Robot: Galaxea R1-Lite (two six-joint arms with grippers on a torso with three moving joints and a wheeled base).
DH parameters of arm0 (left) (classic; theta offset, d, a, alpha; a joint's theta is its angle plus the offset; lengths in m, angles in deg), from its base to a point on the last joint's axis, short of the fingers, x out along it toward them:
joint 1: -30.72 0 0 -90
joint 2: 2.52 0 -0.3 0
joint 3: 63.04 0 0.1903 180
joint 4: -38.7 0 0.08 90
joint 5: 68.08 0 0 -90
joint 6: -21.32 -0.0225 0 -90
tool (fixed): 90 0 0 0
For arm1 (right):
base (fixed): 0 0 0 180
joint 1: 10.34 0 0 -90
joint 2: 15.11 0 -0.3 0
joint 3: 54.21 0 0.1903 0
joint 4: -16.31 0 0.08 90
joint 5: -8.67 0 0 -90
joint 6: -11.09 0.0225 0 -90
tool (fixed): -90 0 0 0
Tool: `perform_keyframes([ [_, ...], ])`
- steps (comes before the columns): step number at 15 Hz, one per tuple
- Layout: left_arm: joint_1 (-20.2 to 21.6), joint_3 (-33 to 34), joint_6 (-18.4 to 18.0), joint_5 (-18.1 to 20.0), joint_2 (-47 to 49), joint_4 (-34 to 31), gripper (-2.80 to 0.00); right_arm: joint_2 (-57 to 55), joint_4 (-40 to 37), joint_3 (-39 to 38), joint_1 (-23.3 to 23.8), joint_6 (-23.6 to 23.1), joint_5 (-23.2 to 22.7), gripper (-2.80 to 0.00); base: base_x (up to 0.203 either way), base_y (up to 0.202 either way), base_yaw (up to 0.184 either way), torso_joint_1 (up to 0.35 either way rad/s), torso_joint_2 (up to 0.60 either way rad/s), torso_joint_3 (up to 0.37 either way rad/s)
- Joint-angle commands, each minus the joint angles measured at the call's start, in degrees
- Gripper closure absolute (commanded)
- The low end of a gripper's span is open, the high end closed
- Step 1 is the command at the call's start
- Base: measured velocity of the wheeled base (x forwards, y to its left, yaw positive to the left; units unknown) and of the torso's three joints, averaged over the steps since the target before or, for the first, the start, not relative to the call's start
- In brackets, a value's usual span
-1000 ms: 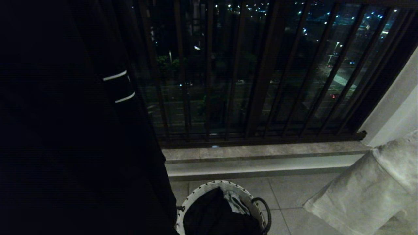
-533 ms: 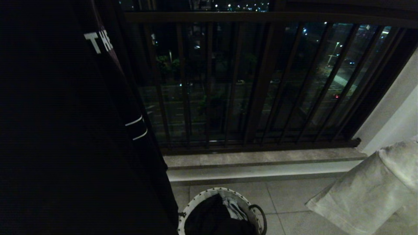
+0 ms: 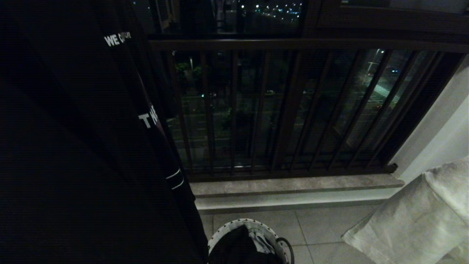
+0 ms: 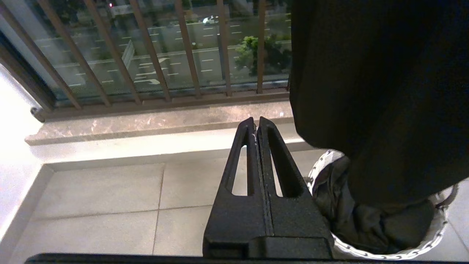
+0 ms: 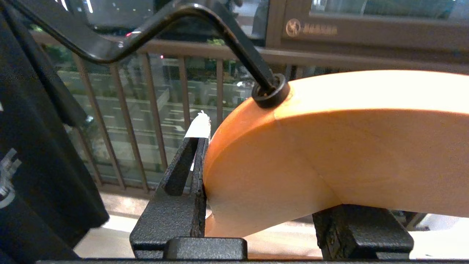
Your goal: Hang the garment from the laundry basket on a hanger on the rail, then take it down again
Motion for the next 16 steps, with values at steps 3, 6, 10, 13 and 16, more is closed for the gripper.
perform_keyframes([
  [3, 0.0, 0.2, 0.0, 0.0, 0.0, 0.0, 0.0, 0.0, -0.1, 0.1, 0.0, -0.1, -0.6, 0.0, 0.0, 0.0, 0.0, 0.229, -0.58, -0.356],
  [6, 0.0, 0.2, 0.0, 0.0, 0.0, 0.0, 0.0, 0.1, -0.1, 0.0, 0.0, -0.1, -0.6, 0.0, 0.0, 0.0, 0.0, 0.253, -0.62, -0.363],
  [10, 0.0, 0.2, 0.0, 0.0, 0.0, 0.0, 0.0, 0.9, -0.2, -0.3, -0.1, -0.1, -0.6, 0.0, 0.0, 0.0, 0.0, 0.176, -0.4, -0.234],
  [13, 0.0, 0.2, 0.0, 0.0, 0.0, 0.0, 0.0, 1.3, -0.2, -0.6, -0.1, -0.1, -0.6, 0.0, 0.0, 0.0, 0.0, 0.155, -0.35, -0.205],
  [16, 0.0, 0.2, 0.0, 0.0, 0.0, 0.0, 0.0, 1.4, -0.1, -0.6, 0.0, -0.3, -0.6, 0.0, 0.0, 0.0, 0.0, 0.153, -0.33, -0.184],
])
